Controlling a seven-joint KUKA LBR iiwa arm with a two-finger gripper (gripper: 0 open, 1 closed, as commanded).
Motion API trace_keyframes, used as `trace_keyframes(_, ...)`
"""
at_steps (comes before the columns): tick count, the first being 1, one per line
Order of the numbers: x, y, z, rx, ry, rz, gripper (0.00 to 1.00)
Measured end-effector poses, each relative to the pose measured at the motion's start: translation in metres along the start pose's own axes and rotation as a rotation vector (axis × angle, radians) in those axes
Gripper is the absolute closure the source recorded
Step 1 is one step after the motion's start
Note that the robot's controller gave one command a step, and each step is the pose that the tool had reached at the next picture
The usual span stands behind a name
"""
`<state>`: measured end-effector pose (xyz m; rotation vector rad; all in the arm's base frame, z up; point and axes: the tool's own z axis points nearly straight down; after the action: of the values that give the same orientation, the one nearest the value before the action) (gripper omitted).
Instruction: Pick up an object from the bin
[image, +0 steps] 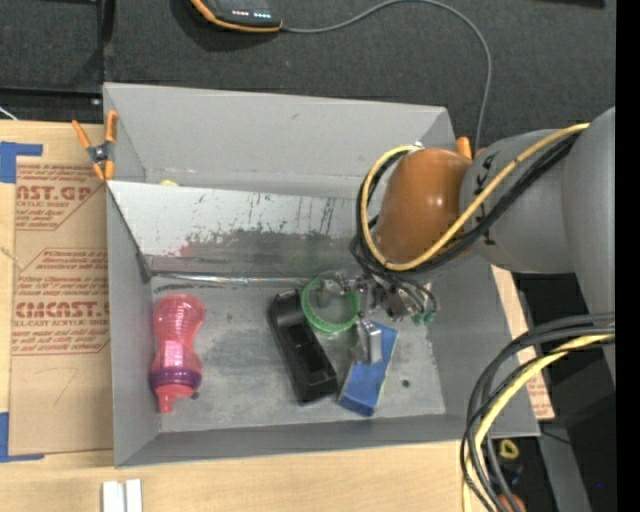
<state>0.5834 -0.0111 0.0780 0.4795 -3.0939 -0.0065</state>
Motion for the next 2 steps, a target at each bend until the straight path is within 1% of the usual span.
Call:
trace_keyframes(1,-0.0089,-0.0025,0.0081,0.003,-0.024,0.423,0.00)
trace_keyframes(2,-0.0018,0.0006,-0.0007,-0.001,-0.005,0.025,1.00)
